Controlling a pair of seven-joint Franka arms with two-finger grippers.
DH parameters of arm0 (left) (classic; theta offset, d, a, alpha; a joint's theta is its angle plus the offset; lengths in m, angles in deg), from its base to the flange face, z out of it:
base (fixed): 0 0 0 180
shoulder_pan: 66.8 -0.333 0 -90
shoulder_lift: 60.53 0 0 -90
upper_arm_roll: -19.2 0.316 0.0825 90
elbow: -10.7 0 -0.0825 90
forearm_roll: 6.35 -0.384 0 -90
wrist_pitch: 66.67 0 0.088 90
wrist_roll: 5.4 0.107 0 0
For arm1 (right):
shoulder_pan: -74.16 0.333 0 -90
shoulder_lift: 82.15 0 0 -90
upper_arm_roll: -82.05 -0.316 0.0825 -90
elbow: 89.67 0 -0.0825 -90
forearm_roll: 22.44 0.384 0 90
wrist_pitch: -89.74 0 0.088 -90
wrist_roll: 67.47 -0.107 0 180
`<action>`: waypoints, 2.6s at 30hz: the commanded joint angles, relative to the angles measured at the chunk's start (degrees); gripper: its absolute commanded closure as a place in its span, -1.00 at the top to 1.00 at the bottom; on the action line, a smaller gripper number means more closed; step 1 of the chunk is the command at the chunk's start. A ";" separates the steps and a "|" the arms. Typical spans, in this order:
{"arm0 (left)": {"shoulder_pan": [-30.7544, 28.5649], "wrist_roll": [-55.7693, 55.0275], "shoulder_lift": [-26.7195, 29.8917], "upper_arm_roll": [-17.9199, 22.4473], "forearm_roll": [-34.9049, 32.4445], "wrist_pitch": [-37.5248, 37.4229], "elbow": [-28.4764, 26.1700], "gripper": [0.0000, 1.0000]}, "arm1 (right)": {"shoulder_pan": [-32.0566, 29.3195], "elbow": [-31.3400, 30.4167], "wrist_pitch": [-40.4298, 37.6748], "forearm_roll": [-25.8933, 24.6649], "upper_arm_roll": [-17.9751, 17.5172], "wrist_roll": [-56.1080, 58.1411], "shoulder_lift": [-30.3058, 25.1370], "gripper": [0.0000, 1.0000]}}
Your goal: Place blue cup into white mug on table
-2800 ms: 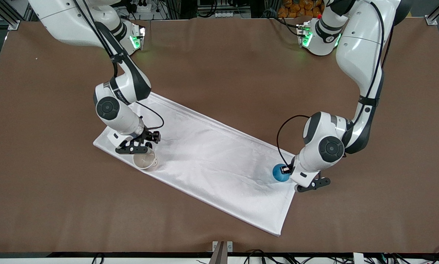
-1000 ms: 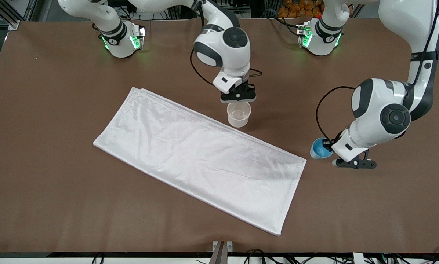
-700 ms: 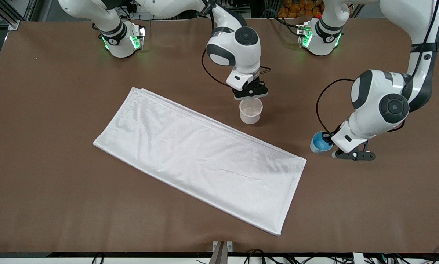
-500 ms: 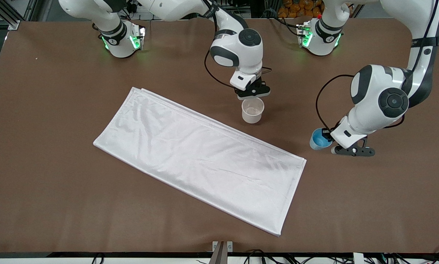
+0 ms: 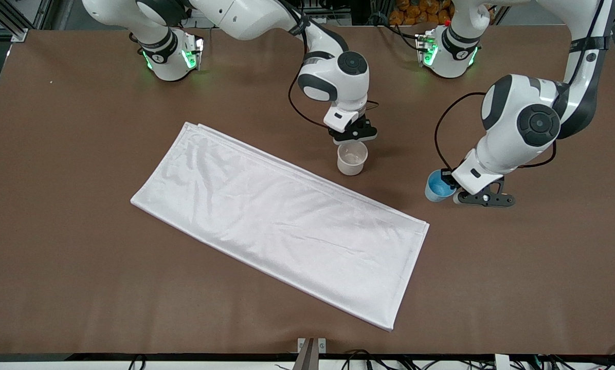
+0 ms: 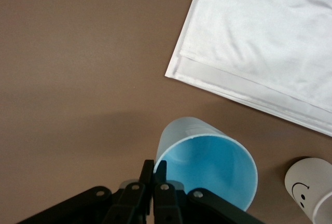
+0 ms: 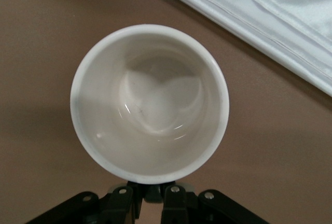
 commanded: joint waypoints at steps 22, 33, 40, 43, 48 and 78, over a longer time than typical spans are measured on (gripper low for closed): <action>-0.13 -7.16 1.78 -4.48 -0.35 -2.16 -1.74 -1.00 | -10.10 1.33 -19.94 3.59 -11.35 0.87 -15.70 1.00; -0.05 -18.58 2.31 -12.83 -0.35 -6.91 -1.74 -1.00 | -21.00 1.24 -34.02 4.46 -16.10 7.99 -27.12 1.00; 0.13 -24.65 1.61 -18.02 -0.35 -7.88 -1.65 -1.00 | -29.70 0.63 -34.81 6.40 -16.19 18.53 -34.59 1.00; 0.22 -26.14 1.17 -19.52 -0.35 -7.88 -1.65 -1.00 | -33.83 -1.13 -34.82 6.40 -16.10 21.61 -37.67 1.00; 0.48 -29.04 -0.76 -21.98 -0.26 -7.09 -1.22 -1.00 | -39.28 -2.72 -34.82 6.32 -15.66 24.52 -41.28 1.00; 2.51 -31.51 -10.26 -22.60 -4.02 -1.81 4.32 1.00 | -53.18 -8.60 -37.63 12.55 -0.11 53.43 -47.17 1.00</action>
